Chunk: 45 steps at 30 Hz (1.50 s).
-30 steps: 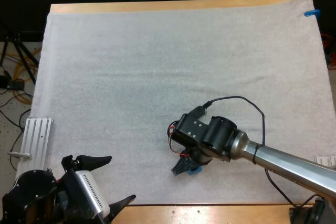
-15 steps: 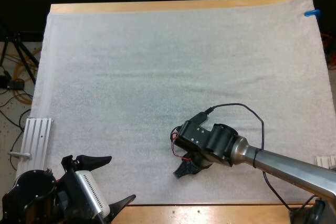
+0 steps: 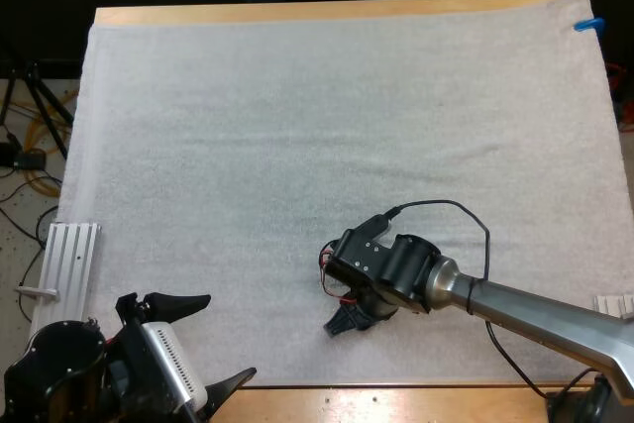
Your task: Stack red cube on blue cube
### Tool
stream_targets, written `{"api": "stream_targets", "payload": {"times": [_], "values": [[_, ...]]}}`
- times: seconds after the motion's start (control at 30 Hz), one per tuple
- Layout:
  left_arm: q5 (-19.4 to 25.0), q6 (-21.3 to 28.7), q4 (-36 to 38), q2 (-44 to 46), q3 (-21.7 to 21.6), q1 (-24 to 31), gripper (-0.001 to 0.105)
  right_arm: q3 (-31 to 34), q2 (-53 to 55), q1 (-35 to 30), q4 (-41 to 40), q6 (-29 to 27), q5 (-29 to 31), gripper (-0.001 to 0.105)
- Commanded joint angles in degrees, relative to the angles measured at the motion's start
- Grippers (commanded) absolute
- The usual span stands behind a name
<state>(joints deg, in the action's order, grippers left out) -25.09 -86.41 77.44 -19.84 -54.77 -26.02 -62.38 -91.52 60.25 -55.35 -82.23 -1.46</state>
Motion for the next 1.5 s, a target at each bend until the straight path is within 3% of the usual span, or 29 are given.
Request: {"api": "stream_targets", "payload": {"times": [0.0, 0.13, 0.27, 0.37, 0.63, 0.97, 1.13, 1.47], "values": [[-0.4, 0.2, -0.5, -0.1, -0.2, -0.3, 0.087, -0.1, 0.0, 0.0, 0.3, 0.2, -0.5, 0.009], [-0.4, 0.2, -0.5, -0.1, -0.2, -0.3, 0.087, -0.1, 0.0, 0.0, 0.5, 0.2, -0.5, 0.022], [-0.4, 0.2, -0.5, -0.1, -0.2, -0.3, 0.087, -0.1, 0.0, 0.0, 0.5, 0.2, -0.5, 0.051], [-0.4, 0.2, -0.5, -0.1, -0.2, -0.3, 0.087, -0.1, 0.0, 0.0, 0.5, 0.2, -0.5, 0.059], [-0.4, 0.2, -0.5, -0.1, -0.2, -0.3, 0.087, -2.0, 1.3, 0.0, -0.4, 0.2, 1.5, 0.059], [-0.4, 0.2, -0.6, -0.1, -0.2, -0.3, 0.087, -5.3, 10.3, 0.0, -3.9, 0.0, 5.3, 0.059], [0.2, -1.5, -2.3, -0.5, -0.2, -0.3, 0.087, -5.3, 14.3, -0.8, -3.7, -4.1, 6.8, 0.059], [5.0, -2.2, -11.1, -8.9, -0.2, 0.1, 0.087, -5.3, 15.0, -14.0, -3.6, -10.5, 6.3, 0.059]]}}
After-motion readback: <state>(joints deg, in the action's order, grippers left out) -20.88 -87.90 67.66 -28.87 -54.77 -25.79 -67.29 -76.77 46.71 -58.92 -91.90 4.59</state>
